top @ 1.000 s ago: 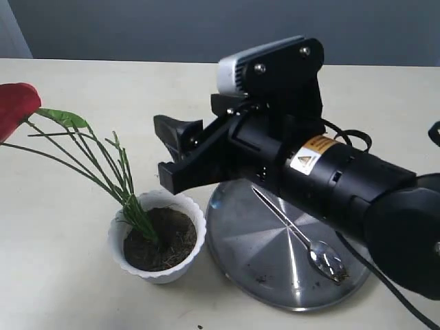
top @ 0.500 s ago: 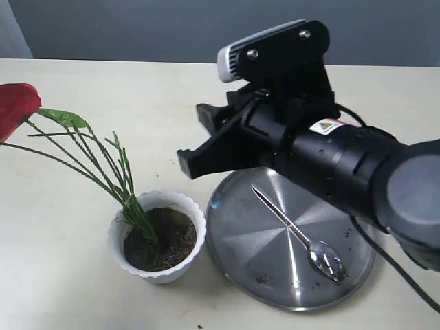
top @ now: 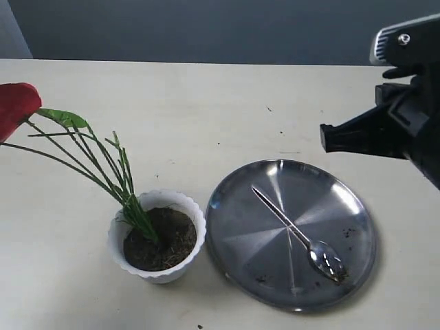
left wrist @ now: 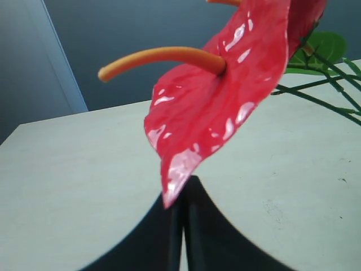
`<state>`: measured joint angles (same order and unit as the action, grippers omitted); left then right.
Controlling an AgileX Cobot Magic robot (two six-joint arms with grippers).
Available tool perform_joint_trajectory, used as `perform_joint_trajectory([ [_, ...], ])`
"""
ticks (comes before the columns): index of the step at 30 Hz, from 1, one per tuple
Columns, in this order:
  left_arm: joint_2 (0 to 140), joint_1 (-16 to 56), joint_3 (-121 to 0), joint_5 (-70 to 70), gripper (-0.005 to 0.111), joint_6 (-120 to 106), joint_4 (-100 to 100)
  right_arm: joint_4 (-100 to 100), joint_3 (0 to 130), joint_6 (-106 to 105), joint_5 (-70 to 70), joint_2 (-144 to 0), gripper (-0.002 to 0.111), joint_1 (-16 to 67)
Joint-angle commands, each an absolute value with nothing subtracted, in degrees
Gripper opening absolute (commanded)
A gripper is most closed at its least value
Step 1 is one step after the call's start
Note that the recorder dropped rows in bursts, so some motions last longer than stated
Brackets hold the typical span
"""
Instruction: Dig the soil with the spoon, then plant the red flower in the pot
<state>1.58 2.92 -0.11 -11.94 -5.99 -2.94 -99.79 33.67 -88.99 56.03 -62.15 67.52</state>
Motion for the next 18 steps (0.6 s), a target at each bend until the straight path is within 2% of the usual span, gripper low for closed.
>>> perform_joint_trajectory([
  [1,1.3,3.0,0.0,-11.5,0.0,-5.8,-3.1,-99.9,31.2,-86.1,57.2,-61.4,-0.001,67.5],
  [6,1.3,3.0,0.0,-11.5,0.0,-5.8,-3.1,-99.9,31.2,-86.6,64.2,-61.4,-0.001,67.5],
  [12,1.3,3.0,0.0,-11.5,0.0,-5.8,-3.1,-99.9,31.2,-80.1,65.9,-61.5,-0.001,67.5],
  [15,1.3,3.0,0.0,-11.5,0.0,-5.8,-3.1,-97.7,31.2,-78.6,60.3,-60.6,-0.001,66.9],
  [18,1.3,3.0,0.0,-11.5,0.0,-5.8,-3.1,-94.3,31.2,-70.5,45.5,-56.9,-0.001,60.4],
])
